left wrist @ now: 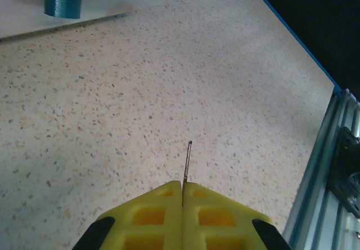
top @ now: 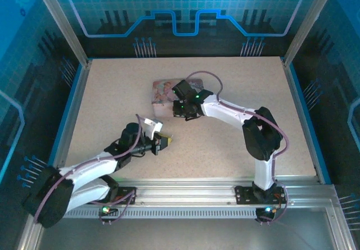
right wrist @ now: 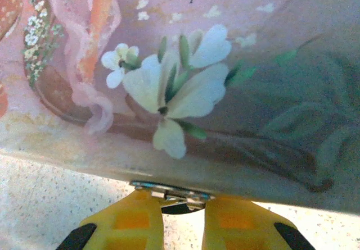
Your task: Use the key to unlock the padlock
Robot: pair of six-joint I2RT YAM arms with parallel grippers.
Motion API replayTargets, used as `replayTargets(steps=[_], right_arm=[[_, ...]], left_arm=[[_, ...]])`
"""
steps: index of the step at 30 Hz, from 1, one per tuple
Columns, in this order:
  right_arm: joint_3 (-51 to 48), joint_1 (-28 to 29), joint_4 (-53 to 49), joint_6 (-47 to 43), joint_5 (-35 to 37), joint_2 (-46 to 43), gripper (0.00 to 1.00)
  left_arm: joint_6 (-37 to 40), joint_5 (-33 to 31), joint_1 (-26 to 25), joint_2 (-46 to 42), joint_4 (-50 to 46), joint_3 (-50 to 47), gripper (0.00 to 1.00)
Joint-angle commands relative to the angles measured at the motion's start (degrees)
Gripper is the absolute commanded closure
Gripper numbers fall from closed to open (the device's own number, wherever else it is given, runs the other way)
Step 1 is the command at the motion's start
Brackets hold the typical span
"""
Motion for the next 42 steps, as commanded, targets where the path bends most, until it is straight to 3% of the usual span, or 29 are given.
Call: replayTargets(steps=[1, 9, 15, 24, 32, 42], right_arm=[[-1.04, -1.85, 1.79, -0.73, -6.65, -3.31, 1.00], [-1.78, -3.63, 1.79, -1.36, -9.59, -5.05, 1.00], [-1.38, -4.16, 1.06, -1.39, -12.04, -5.60, 1.00], [-2.05, -4.24, 0.93, -1.15, -13.22, -6.48, 1.00], [-2.98, -4.34, 0.90, -1.49, -13.39, -7.51, 1.00], [-3.41, -4.42, 1.59, -1.32, -14.16, -7.89, 1.00]], left_arm=[[-1.31, 2.66, 2.37, 6.00, 13.50, 0.22, 1.00], [-6.01, 3.14, 3.94, 24.22, 36.38, 0.46, 1.00], [-7.28, 2.14, 3.96, 32.88, 49.41, 0.70, 1.00], [-9.55, 5.30, 6.87, 39.54, 57.07, 2.49, 1.00], [-10.27, 11.29, 8.63, 42.74, 57.09, 6.27, 1.00], [-10.38, 12.20, 8.60, 43.54, 57.10, 6.66, 1.00]])
